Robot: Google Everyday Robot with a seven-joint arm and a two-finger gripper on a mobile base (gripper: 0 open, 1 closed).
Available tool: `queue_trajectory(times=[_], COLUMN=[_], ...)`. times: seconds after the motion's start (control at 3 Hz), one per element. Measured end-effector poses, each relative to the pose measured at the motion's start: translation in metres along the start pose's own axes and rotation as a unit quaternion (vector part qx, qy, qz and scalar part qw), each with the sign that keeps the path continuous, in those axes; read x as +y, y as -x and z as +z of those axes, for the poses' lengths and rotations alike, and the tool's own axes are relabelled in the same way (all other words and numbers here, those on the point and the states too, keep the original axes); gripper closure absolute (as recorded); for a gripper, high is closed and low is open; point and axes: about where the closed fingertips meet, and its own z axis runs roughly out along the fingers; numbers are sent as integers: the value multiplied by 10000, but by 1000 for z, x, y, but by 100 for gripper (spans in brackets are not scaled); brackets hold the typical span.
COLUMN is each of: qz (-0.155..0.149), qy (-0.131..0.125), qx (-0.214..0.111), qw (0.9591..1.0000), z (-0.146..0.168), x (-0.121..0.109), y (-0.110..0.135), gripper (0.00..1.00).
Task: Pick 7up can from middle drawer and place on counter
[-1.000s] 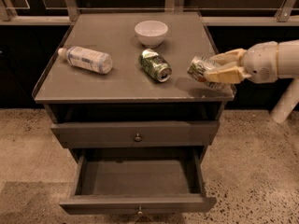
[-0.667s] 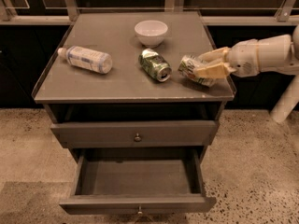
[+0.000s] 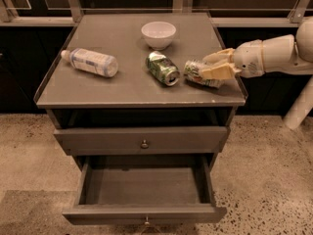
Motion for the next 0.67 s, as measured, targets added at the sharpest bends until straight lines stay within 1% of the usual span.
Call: queue_trajectory(times=[0.67], qz=[0], qy=[1], qx=[0], qw=[10000], z=[0], x=[0], y=[1], gripper=[34])
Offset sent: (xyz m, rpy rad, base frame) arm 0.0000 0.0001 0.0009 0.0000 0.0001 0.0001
